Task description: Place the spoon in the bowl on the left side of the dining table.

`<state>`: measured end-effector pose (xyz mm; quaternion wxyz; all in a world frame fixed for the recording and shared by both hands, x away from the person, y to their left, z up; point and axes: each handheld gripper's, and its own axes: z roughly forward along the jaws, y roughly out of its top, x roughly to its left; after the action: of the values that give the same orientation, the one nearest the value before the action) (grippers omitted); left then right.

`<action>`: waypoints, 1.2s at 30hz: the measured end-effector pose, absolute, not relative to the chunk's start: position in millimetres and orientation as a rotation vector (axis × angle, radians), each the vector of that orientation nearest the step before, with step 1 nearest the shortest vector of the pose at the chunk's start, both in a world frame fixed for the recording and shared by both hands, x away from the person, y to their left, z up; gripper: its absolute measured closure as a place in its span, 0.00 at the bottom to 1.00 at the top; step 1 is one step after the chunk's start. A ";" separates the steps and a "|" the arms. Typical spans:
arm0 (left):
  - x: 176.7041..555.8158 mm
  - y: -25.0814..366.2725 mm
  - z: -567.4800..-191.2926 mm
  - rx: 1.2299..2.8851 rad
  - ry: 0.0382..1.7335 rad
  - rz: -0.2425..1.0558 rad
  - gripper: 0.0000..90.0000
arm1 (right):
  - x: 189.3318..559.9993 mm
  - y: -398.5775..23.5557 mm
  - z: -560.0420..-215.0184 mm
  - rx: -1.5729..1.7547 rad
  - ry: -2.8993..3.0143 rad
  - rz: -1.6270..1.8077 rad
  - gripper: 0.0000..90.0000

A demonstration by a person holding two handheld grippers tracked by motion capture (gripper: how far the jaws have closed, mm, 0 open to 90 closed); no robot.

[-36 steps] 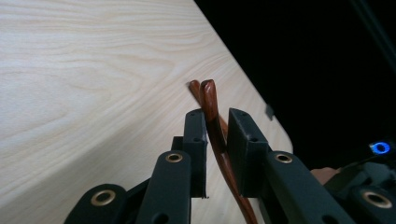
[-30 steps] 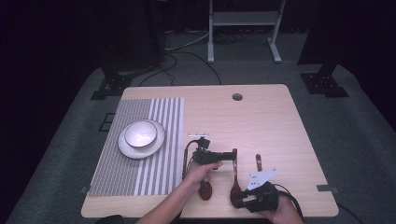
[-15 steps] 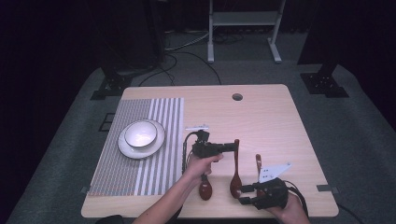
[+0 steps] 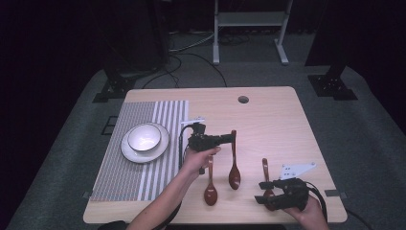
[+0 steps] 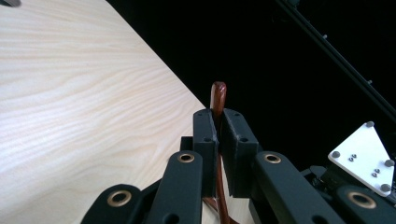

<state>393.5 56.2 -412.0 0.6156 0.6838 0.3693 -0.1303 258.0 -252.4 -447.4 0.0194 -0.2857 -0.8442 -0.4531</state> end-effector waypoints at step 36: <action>437.0 128.0 -345.1 1.459 0.956 -0.074 0.94 | 260.6 -269.9 -447.1 -0.959 -2.577 -1.448 0.44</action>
<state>437.0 128.0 -345.1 0.6428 0.6402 0.4195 -0.0324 260.6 -269.9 -447.1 0.0168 -0.3086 -0.8291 -0.4659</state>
